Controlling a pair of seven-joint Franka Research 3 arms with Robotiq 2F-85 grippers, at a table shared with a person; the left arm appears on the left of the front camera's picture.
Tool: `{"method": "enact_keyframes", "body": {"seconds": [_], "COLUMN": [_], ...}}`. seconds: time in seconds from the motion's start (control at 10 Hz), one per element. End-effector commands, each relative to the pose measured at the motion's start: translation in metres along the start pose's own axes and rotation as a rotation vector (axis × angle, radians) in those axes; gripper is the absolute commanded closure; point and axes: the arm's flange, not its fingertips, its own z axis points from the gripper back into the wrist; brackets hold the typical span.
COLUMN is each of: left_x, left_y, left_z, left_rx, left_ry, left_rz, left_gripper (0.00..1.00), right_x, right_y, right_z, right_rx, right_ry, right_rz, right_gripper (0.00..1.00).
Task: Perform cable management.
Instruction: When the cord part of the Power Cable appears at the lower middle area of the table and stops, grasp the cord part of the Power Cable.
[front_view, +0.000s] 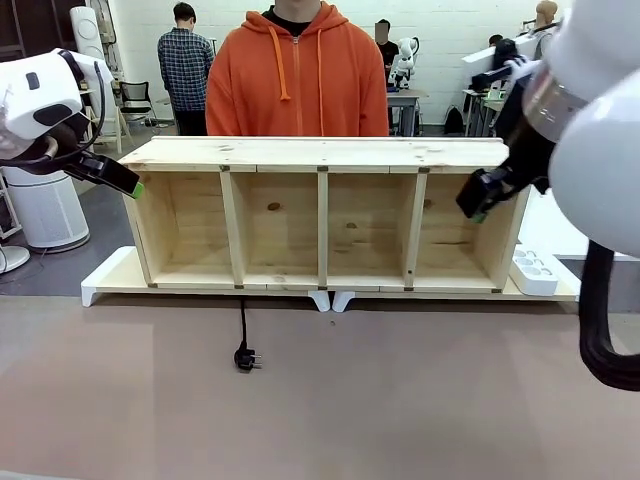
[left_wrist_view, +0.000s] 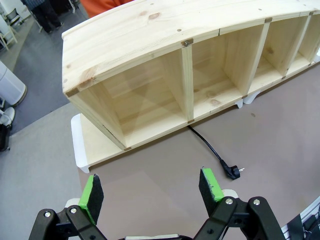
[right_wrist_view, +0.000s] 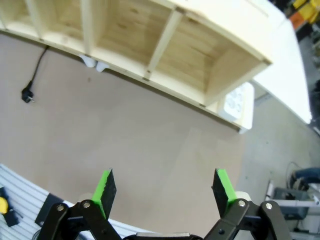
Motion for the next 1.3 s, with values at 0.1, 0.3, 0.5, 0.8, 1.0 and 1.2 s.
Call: {"method": "enact_keyframes", "body": {"seconds": [0.1, 0.3, 0.5, 0.8, 1.0, 1.2], "left_x": [0.0, 0.0, 0.0, 0.0, 0.0, 0.0], "left_y": [0.0, 0.0, 0.0, 0.0, 0.0, 0.0], "left_z": [-0.001, -0.001, -0.001, -0.001, -0.001, -0.001], "left_rx": [0.008, 0.008, 0.008, 0.008, 0.008, 0.008], "left_ry": [-0.008, -0.008, -0.008, -0.008, -0.008, -0.008], "left_rz": [0.01, 0.01, 0.01, 0.01, 0.01, 0.01], "left_gripper": [0.0, 0.0, 0.0, 0.0, 0.0, 0.0], "right_x": [0.036, 0.06, 0.079, 0.1, 0.113, 0.118], "right_y": [0.044, 0.077, 0.103, 0.127, 0.146, 0.162], "right_z": [-0.018, -0.04, -0.067, -0.103, -0.129, -0.145], "right_rx": [0.156, 0.158, 0.248, 0.296, 0.379, 0.442], "right_ry": [0.019, 0.018, 0.003, -0.043, 0.011, 0.065], "right_rz": [0.028, -0.04, -0.019, -0.053, -0.055, -0.037], "right_gripper": [0.0, 0.0, 0.0, 0.0, 0.0, 0.0]}}
